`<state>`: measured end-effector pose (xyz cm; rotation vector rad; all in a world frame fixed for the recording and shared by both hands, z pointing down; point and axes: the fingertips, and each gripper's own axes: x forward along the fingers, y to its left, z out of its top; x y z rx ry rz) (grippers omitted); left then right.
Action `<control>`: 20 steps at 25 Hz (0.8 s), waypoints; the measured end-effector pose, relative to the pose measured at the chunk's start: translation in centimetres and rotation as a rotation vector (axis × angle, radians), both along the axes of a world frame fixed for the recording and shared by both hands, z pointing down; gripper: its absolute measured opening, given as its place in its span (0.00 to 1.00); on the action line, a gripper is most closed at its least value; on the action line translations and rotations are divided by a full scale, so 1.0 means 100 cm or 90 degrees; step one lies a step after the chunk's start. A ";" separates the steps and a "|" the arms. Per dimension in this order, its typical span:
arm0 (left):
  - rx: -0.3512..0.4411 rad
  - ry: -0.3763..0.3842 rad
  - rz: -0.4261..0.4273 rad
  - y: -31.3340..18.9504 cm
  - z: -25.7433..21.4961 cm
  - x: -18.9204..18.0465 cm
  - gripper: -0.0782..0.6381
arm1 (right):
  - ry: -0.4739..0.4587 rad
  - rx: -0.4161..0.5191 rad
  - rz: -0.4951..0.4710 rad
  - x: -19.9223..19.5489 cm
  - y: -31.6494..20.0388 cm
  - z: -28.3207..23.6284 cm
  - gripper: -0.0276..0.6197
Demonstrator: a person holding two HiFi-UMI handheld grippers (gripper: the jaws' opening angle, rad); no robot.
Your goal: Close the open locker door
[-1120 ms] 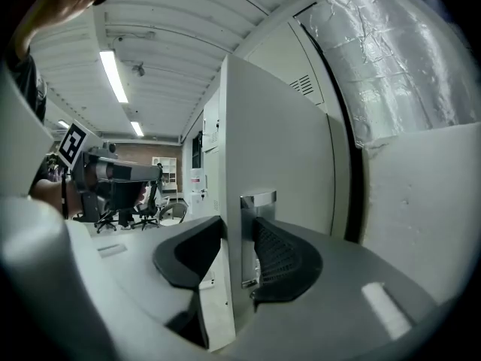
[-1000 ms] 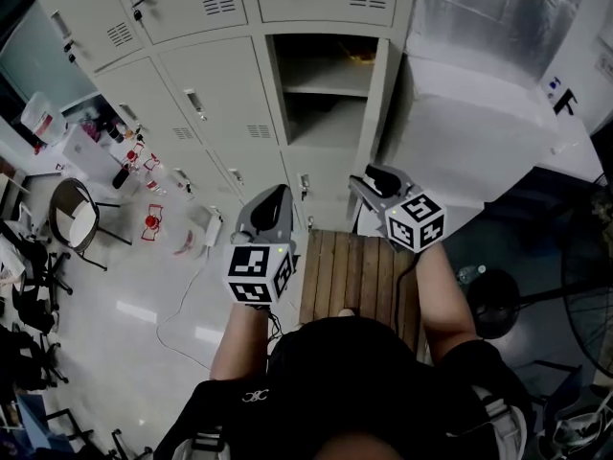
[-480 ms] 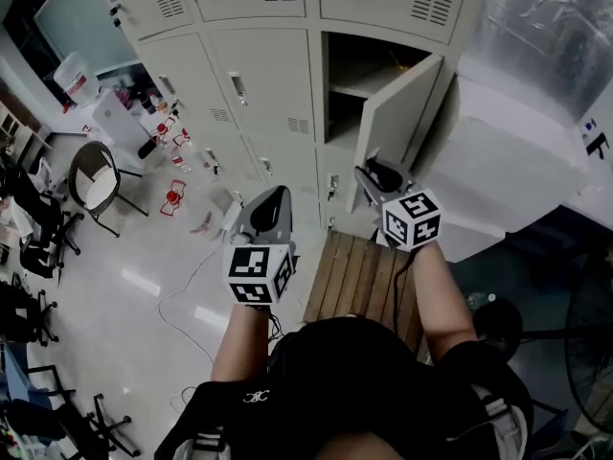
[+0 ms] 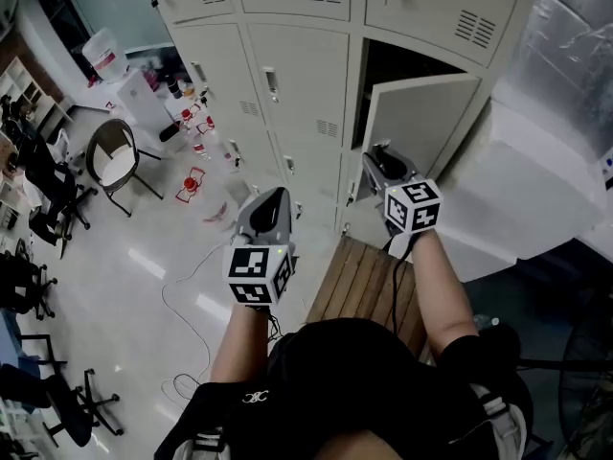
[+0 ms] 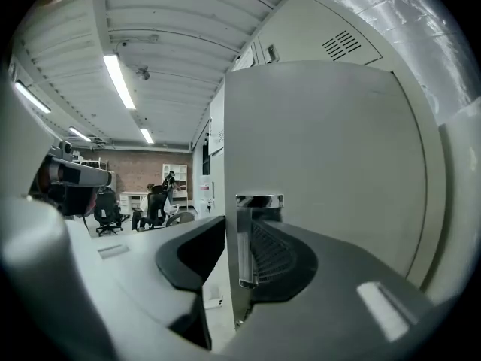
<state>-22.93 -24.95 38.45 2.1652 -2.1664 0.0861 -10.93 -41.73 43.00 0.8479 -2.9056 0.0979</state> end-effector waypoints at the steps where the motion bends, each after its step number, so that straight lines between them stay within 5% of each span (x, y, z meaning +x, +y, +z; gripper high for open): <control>1: -0.001 -0.001 -0.003 0.000 0.000 -0.002 0.11 | -0.005 0.004 0.002 -0.004 -0.004 0.000 0.22; 20: -0.001 -0.006 -0.042 -0.009 -0.001 -0.033 0.11 | -0.026 0.012 0.118 -0.052 -0.108 -0.003 0.14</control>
